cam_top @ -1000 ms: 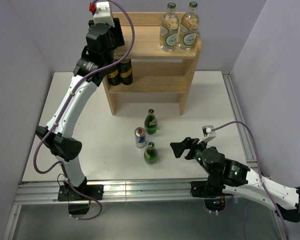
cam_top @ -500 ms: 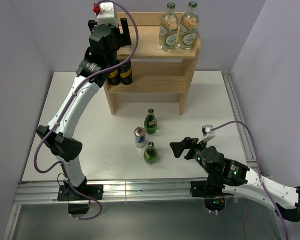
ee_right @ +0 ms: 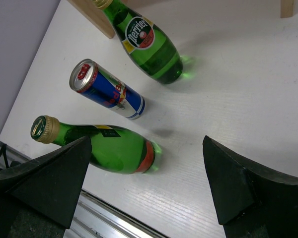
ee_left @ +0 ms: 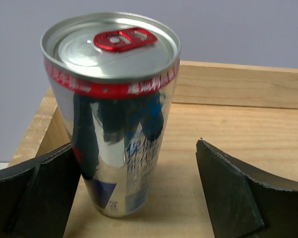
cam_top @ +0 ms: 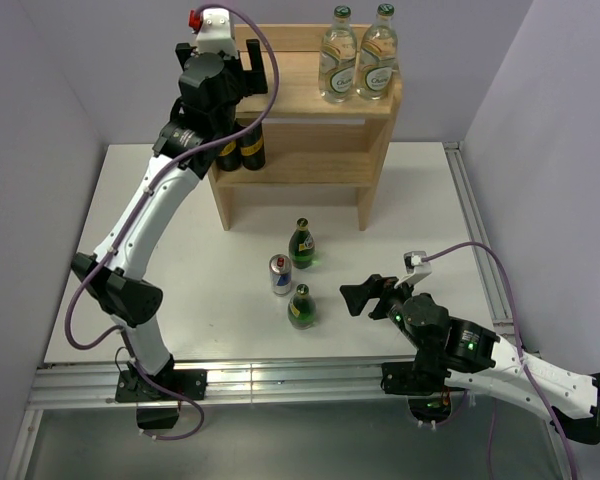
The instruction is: Place and organize the beverage onto the shelf
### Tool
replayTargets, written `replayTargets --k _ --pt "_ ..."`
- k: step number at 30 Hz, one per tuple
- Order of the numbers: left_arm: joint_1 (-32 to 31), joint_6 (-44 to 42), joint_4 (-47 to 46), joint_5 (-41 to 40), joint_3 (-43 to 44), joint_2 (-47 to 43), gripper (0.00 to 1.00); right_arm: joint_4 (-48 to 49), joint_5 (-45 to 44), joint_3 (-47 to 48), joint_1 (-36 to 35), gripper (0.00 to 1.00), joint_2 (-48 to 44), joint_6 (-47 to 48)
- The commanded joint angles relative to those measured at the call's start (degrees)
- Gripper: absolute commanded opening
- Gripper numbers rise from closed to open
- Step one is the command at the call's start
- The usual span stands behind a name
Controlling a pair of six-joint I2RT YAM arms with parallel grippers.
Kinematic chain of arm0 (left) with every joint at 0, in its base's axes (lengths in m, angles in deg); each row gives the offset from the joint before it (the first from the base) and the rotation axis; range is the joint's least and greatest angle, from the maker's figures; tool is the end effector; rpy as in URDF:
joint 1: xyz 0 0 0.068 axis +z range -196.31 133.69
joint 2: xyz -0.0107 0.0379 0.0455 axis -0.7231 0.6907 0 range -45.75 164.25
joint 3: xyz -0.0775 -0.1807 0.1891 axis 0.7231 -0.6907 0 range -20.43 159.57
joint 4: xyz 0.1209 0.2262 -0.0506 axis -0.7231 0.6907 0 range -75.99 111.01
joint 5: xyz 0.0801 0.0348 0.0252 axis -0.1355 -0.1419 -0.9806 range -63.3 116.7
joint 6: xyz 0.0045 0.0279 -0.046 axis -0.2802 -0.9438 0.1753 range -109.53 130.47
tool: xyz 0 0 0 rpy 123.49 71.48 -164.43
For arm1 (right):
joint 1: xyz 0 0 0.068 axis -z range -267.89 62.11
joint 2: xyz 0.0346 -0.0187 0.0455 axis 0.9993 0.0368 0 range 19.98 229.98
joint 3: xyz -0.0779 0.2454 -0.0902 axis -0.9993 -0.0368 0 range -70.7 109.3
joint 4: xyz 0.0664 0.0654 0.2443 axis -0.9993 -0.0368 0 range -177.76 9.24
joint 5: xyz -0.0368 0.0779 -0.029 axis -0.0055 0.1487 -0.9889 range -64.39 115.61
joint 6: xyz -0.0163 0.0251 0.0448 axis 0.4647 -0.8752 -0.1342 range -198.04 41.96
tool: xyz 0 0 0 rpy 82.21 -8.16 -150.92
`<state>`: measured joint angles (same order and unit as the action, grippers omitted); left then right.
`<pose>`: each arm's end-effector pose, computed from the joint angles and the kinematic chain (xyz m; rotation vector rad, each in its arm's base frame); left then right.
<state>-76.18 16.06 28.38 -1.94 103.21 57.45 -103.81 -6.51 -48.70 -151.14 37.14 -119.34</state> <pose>0.3499 -0.1811 0.5233 -0.0956 1.4763 -0.1358 0.0645 0.0859 0.2393 0.0264 1.9047 0.7390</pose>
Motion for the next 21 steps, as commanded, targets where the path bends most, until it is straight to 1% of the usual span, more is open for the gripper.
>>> replayTargets --k 1,4,8,14,15,16,17,18,19,20,21 --pt "1.7 -2.2 0.0 -6.5 -2.8 -7.4 0.99 2.4 -1.5 -0.5 -0.4 1.00 -0.3 -0.4" --pt "0.9 -2.2 -0.3 -6.7 -3.9 -10.0 0.99 2.5 -1.3 -0.5 -0.4 1.00 -0.3 -0.3" --pt "-0.5 -2.9 1.3 -7.7 -2.9 -11.8 0.99 2.5 -1.3 -0.6 -0.4 1.00 -0.7 -0.4" --pt "-2.6 -4.8 2.7 -10.9 -3.4 -14.9 0.99 2.5 -1.2 -0.7 -0.4 1.00 -1.3 -0.2" --pt "-2.9 -4.4 3.8 -11.3 -3.4 -15.4 0.99 2.6 -1.2 -0.7 -0.4 1.00 -1.2 -0.2" --pt "-3.3 -3.8 7.0 -11.3 -3.4 -16.8 0.99 2.5 -1.3 -0.6 -0.5 1.00 -1.1 -0.2" --pt "-3.9 -1.7 8.9 -11.2 -3.9 -17.8 0.99 2.5 -1.4 -0.6 -0.5 1.00 -1.1 -0.2" --pt "-5.3 -0.3 10.5 -10.9 -5.0 -19.2 0.99 2.5 -1.5 -0.6 -0.4 1.00 -1.0 -0.2" --pt "-6.2 1.0 11.6 -10.8 -9.2 -21.0 0.99 2.6 -1.5 -0.7 -0.4 1.00 -1.1 -0.3" --pt "-7.6 3.5 12.2 -10.2 -12.8 -25.6 0.99 2.5 -1.5 -0.6 -0.4 1.00 -1.3 -0.3" --pt "-10.6 4.8 11.8 -9.7 -17.0 -28.3 0.99 2.5 -1.5 -0.7 -0.4 1.00 -1.3 -0.2"
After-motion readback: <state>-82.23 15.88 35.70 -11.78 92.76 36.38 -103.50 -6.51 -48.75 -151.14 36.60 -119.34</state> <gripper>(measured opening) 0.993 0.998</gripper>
